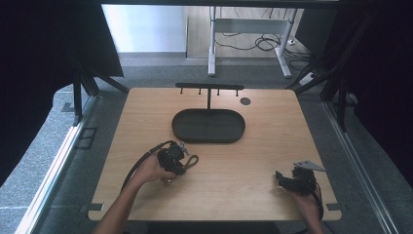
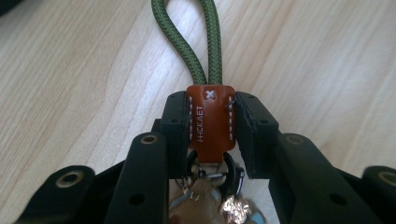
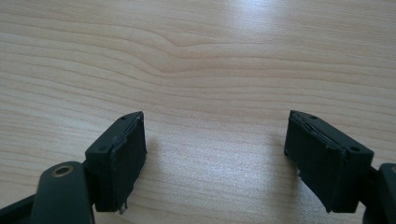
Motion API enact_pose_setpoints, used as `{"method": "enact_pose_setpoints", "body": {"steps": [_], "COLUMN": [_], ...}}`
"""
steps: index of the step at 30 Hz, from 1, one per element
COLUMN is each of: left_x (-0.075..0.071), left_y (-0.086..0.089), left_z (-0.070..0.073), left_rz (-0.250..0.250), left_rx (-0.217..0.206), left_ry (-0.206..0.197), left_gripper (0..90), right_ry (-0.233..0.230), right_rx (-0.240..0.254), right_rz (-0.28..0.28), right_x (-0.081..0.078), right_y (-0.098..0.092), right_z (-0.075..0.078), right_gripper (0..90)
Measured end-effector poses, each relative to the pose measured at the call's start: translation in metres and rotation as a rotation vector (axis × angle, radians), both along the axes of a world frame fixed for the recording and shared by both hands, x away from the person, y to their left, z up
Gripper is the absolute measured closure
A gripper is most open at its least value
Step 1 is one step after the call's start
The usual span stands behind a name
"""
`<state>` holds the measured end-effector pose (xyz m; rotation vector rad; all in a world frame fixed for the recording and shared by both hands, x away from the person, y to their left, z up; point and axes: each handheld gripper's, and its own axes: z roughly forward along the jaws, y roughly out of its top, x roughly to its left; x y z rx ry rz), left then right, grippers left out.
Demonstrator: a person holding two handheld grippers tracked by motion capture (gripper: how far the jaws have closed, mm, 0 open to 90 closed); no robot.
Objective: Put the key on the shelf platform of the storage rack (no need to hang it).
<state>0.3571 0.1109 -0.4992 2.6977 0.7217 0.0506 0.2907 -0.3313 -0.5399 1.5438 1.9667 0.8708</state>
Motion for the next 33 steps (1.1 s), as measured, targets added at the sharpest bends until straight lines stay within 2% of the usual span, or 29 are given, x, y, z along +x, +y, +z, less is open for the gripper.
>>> {"method": "enact_pose_setpoints", "body": {"steps": [2, 3, 5, 6, 7, 11, 24, 33], "left_x": [-0.003, -0.003, -0.007, -0.007, -0.008, -0.011, -0.003, 0.003], "left_y": [0.001, 0.001, 0.002, 0.002, 0.003, 0.002, -0.007, -0.016], "left_z": [0.013, 0.013, 0.030, 0.030, 0.041, 0.057, 0.078, 0.094], "left_rz": [-0.005, -0.005, -0.013, -0.013, -0.014, -0.029, -0.034, -0.041], "left_rx": [-0.028, -0.028, -0.047, -0.047, -0.064, -0.098, -0.107, -0.085], "left_ry": [-0.021, -0.021, -0.048, -0.048, -0.063, -0.083, -0.106, -0.134], "left_gripper": [66.9, 66.9, 66.9, 66.9, 66.9, 66.9, 66.9, 66.9], "right_ry": [-0.004, -0.004, -0.004, -0.004, -0.004, -0.003, -0.006, -0.005], "right_rx": [-0.008, -0.008, -0.009, -0.009, -0.010, -0.009, -0.013, -0.011], "right_rz": [0.001, 0.001, 0.001, 0.001, 0.001, 0.000, 0.002, 0.000], "right_x": [0.000, 0.000, 0.000, 0.000, 0.000, 0.000, 0.000, 0.000], "right_y": [0.001, 0.001, 0.001, 0.001, 0.001, 0.001, 0.001, 0.001], "right_z": [0.000, 0.000, 0.000, 0.000, 0.000, 0.000, 0.000, 0.000], "right_gripper": [21.1, 21.1, 21.1, 21.1, 21.1, 21.1, 21.0, 21.1]}}
